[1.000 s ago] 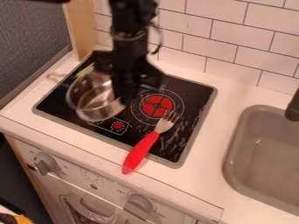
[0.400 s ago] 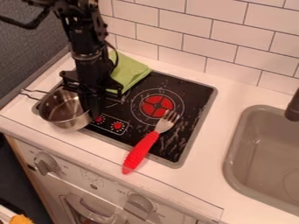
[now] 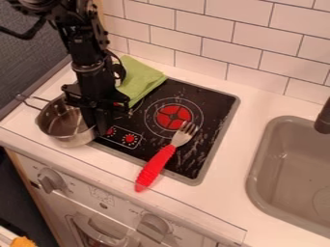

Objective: Put the silver pot at the bottom left burner

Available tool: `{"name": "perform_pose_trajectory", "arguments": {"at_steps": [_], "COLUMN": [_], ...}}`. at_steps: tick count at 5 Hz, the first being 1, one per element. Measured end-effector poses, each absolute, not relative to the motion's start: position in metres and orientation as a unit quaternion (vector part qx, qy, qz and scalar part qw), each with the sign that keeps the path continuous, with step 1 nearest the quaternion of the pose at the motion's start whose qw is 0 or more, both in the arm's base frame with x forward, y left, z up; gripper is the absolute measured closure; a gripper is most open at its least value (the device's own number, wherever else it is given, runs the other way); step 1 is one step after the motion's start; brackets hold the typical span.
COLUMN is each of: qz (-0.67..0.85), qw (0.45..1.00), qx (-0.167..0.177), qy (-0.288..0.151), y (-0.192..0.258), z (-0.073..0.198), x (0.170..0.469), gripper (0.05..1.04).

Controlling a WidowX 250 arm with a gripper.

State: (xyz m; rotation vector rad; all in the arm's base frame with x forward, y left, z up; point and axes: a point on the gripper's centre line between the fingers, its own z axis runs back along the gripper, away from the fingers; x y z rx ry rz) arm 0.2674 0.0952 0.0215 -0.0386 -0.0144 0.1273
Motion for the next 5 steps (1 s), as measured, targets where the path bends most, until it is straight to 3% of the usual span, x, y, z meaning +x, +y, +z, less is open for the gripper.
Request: {"name": "perform_pose_trajectory", "arguments": {"at_steps": [2,3,5], "qz": [0.019,-0.013,-0.009], "qw": [0.999,0.999,0.998], "qx": [-0.026,-0.009,-0.006], "qy": [-0.015,-0.046,-0.055], "y": [0.081,0.069,0.052], "z": [0.024,0.049,0.066], "x": [0.275,0.288,0.297], "gripper": [0.219,0.078,0.083]}}
